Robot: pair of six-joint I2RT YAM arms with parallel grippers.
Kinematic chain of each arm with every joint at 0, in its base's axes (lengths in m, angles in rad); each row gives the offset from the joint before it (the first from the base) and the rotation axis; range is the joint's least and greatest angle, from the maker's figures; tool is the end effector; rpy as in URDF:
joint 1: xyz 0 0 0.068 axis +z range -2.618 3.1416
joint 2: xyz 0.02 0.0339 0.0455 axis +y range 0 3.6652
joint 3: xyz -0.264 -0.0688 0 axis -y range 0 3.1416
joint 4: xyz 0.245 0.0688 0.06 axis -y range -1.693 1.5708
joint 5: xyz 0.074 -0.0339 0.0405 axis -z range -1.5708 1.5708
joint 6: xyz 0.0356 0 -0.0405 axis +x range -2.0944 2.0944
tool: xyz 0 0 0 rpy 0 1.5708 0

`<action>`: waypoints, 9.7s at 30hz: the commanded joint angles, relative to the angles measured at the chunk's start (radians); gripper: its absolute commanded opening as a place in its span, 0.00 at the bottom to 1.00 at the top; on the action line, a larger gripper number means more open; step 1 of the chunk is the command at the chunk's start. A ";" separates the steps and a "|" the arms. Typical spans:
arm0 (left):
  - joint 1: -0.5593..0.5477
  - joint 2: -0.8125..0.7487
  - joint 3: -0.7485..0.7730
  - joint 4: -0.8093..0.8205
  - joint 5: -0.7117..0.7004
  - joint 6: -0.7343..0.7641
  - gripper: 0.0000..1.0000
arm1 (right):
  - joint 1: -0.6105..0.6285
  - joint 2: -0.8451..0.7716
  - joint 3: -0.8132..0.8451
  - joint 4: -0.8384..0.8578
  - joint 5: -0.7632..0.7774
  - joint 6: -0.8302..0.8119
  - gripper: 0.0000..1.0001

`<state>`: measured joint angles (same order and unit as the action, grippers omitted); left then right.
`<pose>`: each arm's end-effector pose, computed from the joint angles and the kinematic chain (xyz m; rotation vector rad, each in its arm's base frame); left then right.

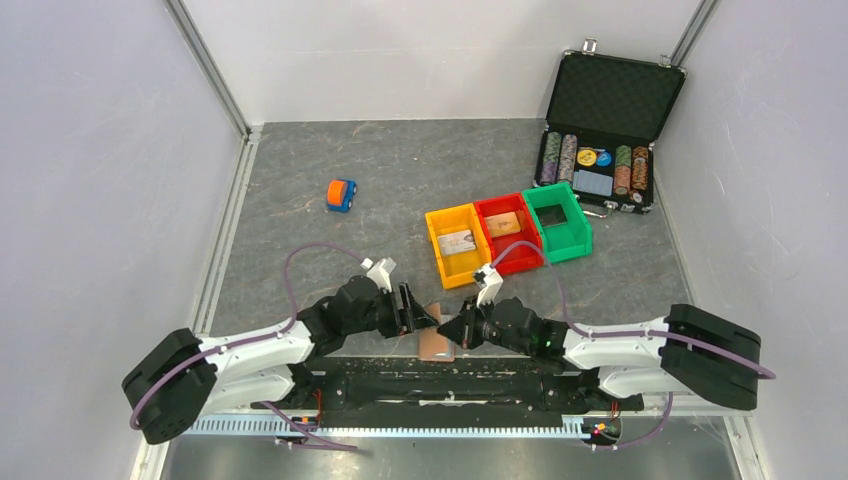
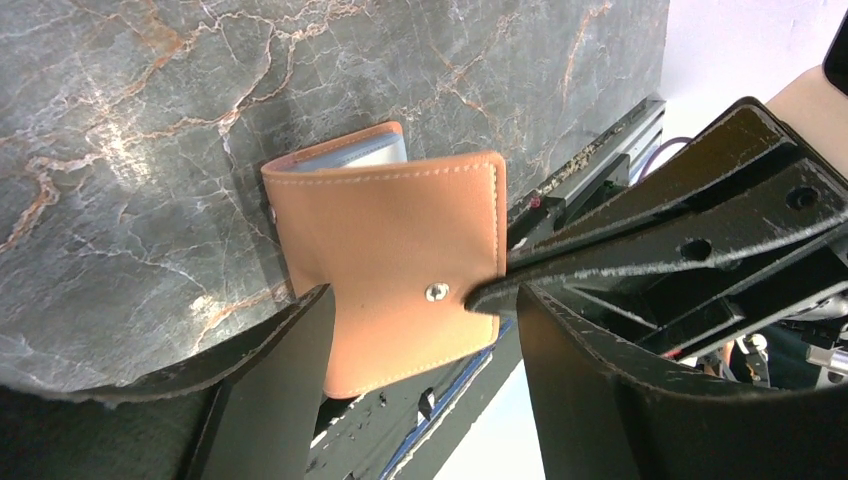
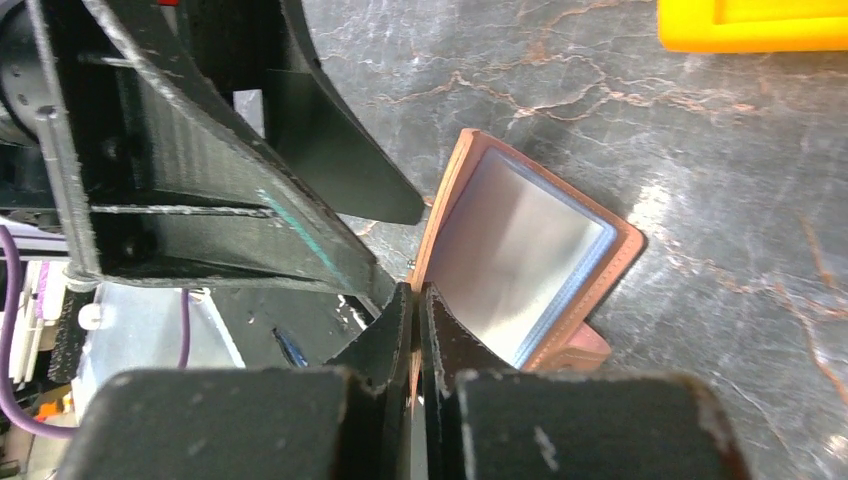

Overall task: Take the credit cards out of the card holder
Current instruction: Open the card holder at the center of the board.

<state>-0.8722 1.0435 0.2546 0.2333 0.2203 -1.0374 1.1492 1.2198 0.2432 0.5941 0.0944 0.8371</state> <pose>0.1193 -0.1541 0.1527 -0.0515 2.4312 -1.2570 0.0921 0.1972 0.1511 -0.2672 2.1408 1.1648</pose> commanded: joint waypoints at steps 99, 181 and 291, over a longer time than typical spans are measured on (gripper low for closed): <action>0.015 -0.046 0.128 -0.385 -0.217 0.170 0.46 | -0.078 -0.040 0.192 -0.421 0.034 -0.227 0.63; 0.165 0.039 0.189 -0.351 -0.034 0.209 0.41 | -0.015 0.018 0.224 -0.257 -0.145 -0.205 0.48; 0.272 0.189 0.028 0.009 0.232 0.115 0.02 | -0.124 -0.122 0.107 -0.473 0.032 -0.176 0.51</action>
<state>-0.6014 1.2278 0.2813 0.1940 0.4484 -0.9009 1.0302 1.0836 0.3595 0.0921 0.0891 0.6697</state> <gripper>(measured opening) 0.045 0.511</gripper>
